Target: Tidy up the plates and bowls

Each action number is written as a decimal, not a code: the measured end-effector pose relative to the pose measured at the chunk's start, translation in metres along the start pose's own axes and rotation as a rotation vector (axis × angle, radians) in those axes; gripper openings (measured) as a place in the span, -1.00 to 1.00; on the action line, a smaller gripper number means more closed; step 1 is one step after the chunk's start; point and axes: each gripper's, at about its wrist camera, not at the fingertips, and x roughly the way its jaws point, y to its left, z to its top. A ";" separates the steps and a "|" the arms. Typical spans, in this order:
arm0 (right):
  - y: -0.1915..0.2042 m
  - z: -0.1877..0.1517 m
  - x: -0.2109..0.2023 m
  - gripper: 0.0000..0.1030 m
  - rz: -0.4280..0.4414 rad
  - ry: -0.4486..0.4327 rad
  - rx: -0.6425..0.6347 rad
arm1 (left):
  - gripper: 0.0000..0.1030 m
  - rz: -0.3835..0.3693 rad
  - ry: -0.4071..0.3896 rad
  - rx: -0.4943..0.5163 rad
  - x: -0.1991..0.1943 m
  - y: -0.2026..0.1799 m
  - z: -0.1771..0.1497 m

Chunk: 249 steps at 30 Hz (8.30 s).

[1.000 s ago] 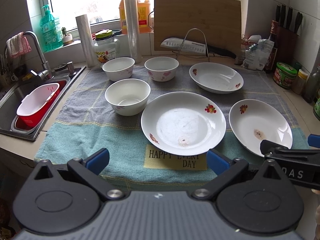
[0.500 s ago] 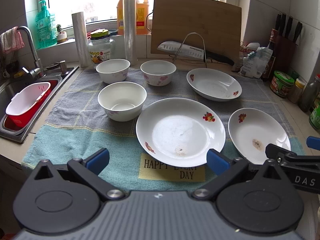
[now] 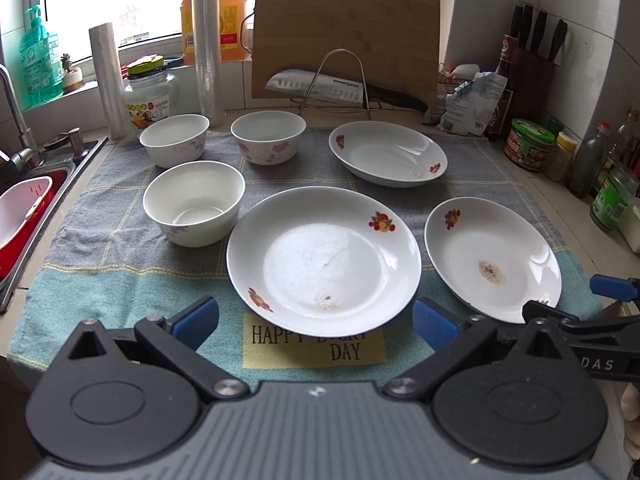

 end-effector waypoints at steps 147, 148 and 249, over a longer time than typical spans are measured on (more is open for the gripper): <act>-0.101 0.027 0.123 1.00 0.060 -0.003 -0.152 | 0.60 -0.654 0.290 0.773 0.247 -0.247 0.182; -0.103 0.027 0.126 1.00 0.058 0.002 -0.153 | 0.60 -0.650 0.294 0.772 0.251 -0.249 0.182; -0.035 0.181 0.192 1.00 0.219 0.017 -0.214 | 0.99 0.043 0.033 0.279 0.154 -0.086 0.124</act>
